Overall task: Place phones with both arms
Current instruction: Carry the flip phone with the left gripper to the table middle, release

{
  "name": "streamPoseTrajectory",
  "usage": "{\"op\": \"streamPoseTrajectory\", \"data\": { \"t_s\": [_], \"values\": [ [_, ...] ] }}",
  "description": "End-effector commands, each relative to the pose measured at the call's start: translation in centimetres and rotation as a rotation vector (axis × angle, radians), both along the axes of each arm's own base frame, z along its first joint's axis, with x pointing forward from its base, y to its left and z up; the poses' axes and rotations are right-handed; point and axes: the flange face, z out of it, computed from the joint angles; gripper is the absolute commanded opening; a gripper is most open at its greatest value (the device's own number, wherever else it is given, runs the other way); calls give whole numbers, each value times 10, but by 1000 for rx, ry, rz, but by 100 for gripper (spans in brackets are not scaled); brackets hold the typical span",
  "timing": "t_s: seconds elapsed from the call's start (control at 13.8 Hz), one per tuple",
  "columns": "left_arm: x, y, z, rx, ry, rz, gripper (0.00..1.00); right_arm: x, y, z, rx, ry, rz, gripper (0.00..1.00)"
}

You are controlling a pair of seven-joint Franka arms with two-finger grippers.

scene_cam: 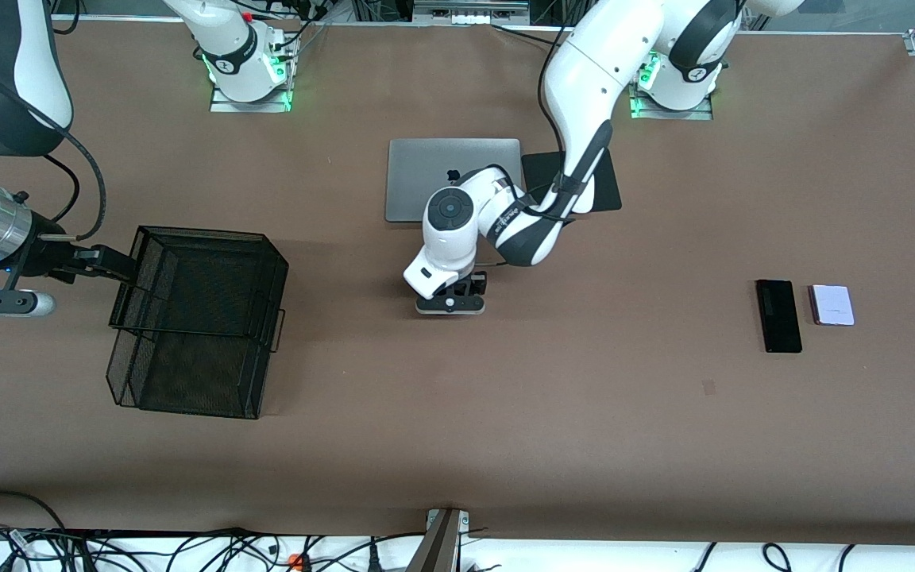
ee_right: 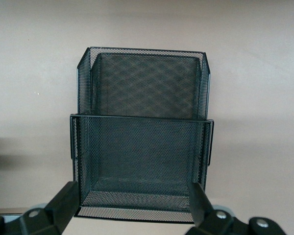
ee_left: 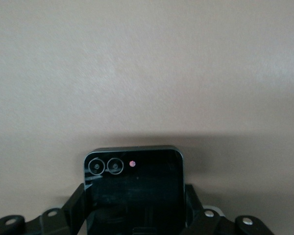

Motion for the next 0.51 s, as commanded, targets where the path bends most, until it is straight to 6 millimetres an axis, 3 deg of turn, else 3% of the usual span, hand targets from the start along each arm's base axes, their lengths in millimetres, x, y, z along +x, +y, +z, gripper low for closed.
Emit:
{"op": "streamPoseTrajectory", "data": {
  "t_s": [0.0, 0.07, 0.14, 0.29, 0.43],
  "values": [
    [6, -3, 5, 7, -15, 36, 24, 0, -1, 2, 5, -7, -3, 100],
    [6, -3, 5, 9, -17, 49, 91, 0, -1, 2, 5, -7, -3, 100],
    [7, -3, 6, 10, -19, 53, 100, 1, -1, 1, 6, -6, -3, 100],
    [11, 1, 18, 19, -18, 85, 100, 1, -1, 1, 6, -6, -3, 100],
    [20, 13, 49, 50, 12, 102, 100, 0, -2, 2, 4, -6, -6, 100]
  ]
}}
